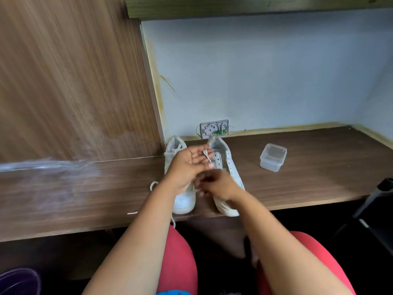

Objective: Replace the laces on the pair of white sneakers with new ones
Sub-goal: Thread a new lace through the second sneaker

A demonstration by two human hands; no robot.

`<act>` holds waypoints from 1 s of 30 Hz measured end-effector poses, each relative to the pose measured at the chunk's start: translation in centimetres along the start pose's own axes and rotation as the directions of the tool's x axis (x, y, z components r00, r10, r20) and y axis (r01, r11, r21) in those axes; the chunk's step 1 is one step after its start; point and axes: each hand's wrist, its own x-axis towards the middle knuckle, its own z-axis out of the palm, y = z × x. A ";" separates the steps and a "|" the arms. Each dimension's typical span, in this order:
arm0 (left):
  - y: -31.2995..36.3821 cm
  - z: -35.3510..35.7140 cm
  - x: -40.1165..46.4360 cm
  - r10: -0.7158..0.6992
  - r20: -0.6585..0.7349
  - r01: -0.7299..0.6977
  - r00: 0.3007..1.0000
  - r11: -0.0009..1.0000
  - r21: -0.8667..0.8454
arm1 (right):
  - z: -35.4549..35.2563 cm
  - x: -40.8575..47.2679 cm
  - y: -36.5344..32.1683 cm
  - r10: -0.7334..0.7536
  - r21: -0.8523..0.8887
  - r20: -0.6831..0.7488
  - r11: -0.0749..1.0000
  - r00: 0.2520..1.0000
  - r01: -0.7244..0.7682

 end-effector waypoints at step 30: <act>-6.7 4.5 2.3 0.317 -0.011 -0.158 0.948 0.503 0.850 | -6.2 2.7 4.9 -0.158 -0.541 -0.466 0.829 0.871 -0.139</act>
